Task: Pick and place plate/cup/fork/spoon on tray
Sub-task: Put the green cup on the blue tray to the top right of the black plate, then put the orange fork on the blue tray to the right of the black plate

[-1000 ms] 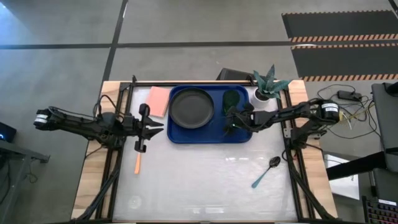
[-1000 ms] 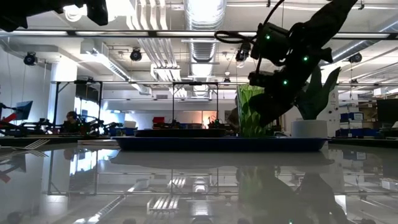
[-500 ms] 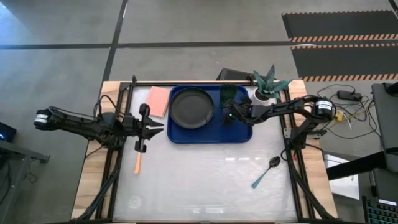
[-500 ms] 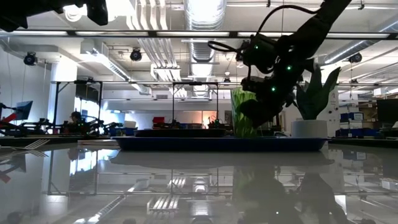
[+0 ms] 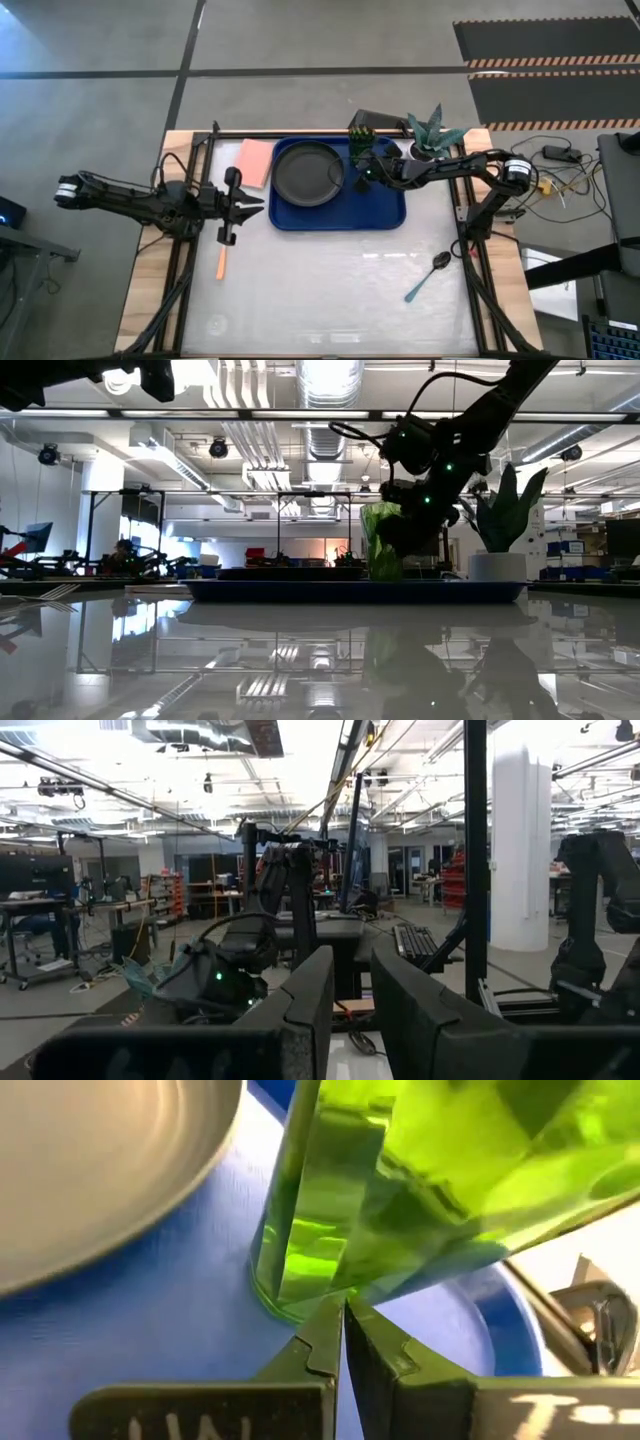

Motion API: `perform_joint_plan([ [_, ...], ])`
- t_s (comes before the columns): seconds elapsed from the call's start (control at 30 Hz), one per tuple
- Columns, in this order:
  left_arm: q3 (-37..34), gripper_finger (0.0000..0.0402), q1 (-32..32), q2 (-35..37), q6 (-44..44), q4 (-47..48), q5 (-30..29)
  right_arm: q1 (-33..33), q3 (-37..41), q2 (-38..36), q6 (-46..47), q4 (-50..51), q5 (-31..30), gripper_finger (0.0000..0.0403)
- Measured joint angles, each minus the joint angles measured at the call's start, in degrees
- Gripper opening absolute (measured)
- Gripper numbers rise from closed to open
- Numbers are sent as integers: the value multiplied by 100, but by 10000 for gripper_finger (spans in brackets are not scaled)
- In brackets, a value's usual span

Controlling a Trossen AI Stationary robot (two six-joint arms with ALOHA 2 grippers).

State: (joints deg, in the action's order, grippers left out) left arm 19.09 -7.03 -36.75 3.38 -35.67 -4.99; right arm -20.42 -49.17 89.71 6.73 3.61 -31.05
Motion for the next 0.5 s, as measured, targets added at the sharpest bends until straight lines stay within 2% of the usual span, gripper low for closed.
perform_joint_plan([
  [0.1,0,54,-2,-5,-45,109,-97,111,-39,-136,-34,27,1,9],
  [0.27,0,54,1,-135,-486,363,-904,460,-22,-535,85,177,3,9],
  [0.43,38,54,-5,-348,-661,290,-1008,708,-21,-952,149,374,-2,9],
  [0.5,70,54,-11,-413,-1001,289,-1051,848,-17,-1165,270,554,25,9],
])
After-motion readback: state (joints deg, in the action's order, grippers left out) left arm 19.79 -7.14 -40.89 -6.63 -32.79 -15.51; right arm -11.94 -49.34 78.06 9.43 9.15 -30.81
